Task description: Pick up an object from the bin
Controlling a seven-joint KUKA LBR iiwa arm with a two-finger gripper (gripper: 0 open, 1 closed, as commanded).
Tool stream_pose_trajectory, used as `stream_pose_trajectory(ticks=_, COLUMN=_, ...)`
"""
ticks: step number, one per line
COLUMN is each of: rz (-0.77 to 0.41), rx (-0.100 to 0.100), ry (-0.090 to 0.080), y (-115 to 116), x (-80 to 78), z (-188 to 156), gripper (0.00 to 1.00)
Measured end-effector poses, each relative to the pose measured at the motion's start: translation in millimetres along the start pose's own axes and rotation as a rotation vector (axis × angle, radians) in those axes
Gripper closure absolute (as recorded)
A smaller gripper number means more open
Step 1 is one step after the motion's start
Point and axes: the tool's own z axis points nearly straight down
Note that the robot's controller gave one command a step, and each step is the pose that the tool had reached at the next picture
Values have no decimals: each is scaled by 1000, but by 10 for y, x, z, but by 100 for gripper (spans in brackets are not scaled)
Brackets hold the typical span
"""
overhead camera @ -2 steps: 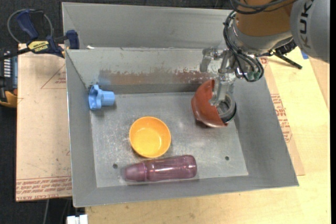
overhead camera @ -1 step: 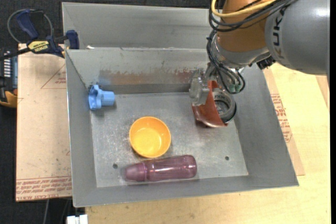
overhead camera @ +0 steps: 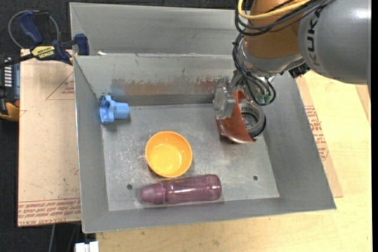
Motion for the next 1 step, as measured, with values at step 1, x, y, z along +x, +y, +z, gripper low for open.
stream_pose_trajectory(ticks=1, rz=-286, rx=1, ry=-12, y=22, x=-197, z=-694, gripper=100)
